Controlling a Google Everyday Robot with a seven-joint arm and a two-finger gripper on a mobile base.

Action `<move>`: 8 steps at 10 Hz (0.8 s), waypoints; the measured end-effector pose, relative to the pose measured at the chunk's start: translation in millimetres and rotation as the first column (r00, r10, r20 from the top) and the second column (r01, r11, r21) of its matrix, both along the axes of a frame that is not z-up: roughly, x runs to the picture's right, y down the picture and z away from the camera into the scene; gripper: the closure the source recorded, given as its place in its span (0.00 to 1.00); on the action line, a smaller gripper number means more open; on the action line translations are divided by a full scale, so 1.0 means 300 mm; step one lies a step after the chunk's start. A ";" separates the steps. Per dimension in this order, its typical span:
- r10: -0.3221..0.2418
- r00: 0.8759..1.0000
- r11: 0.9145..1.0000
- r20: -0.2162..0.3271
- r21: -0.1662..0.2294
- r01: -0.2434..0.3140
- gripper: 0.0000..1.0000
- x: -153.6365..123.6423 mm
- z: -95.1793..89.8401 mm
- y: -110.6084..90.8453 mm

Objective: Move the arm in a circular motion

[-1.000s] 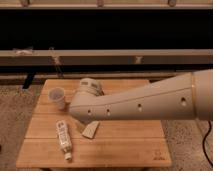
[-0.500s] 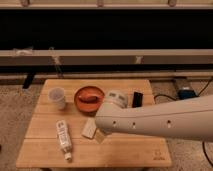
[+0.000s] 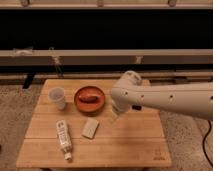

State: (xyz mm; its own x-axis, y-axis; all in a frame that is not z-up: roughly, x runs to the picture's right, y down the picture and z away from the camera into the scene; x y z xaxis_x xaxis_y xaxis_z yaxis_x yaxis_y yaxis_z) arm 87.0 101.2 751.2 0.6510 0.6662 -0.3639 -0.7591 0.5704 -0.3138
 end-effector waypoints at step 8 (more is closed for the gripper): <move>-0.005 0.999 0.999 -0.037 0.051 0.007 0.20 -0.197 0.267 -0.455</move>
State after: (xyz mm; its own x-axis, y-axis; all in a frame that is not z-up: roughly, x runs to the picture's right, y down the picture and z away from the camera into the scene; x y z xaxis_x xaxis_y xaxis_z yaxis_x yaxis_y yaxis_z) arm 27.8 -35.4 831.2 0.6421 0.6804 -0.3532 -0.7659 0.5897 -0.2565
